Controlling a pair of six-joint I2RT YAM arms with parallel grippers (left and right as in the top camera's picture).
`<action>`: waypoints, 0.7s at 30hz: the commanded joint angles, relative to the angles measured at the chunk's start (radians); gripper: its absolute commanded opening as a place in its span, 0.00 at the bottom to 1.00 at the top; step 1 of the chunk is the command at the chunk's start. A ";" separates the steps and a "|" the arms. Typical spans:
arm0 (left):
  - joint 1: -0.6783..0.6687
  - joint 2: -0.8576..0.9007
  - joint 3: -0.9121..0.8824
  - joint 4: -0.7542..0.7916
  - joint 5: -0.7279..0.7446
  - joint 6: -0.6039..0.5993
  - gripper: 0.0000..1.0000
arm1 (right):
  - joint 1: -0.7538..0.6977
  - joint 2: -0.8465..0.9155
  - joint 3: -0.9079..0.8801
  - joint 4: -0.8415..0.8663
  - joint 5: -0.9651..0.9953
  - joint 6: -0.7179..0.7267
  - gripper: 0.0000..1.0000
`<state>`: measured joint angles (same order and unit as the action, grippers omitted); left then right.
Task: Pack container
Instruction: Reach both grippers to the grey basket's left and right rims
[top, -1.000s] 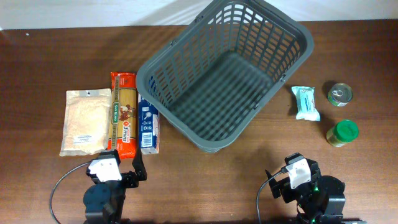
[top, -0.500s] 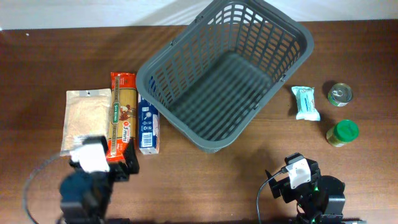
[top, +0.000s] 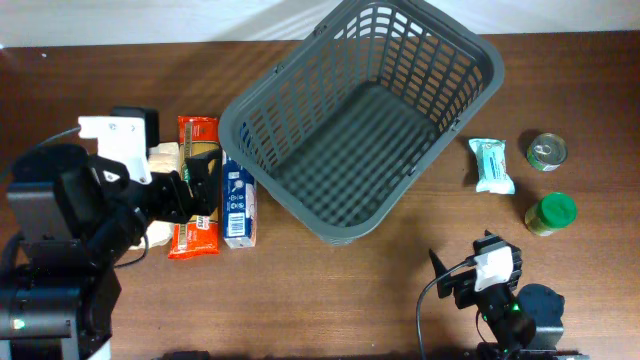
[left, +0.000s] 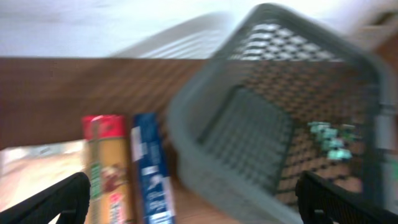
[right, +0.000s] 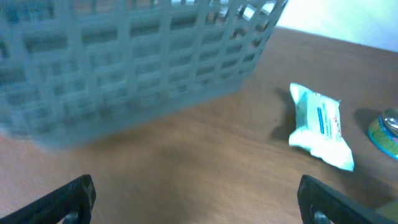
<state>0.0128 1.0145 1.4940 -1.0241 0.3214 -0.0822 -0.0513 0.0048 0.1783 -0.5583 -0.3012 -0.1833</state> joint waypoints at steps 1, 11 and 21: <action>0.003 0.007 0.051 -0.003 0.206 0.019 0.99 | 0.007 -0.002 -0.003 0.012 -0.013 0.237 0.99; 0.003 0.010 0.054 -0.011 0.202 -0.088 0.99 | 0.007 0.005 0.046 0.023 -0.176 0.515 0.99; 0.003 0.025 0.059 -0.011 0.100 -0.096 0.99 | 0.005 0.286 0.504 -0.004 -0.063 0.438 0.99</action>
<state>0.0128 1.0294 1.5349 -1.0340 0.4671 -0.1707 -0.0513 0.1902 0.5549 -0.5541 -0.4049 0.2790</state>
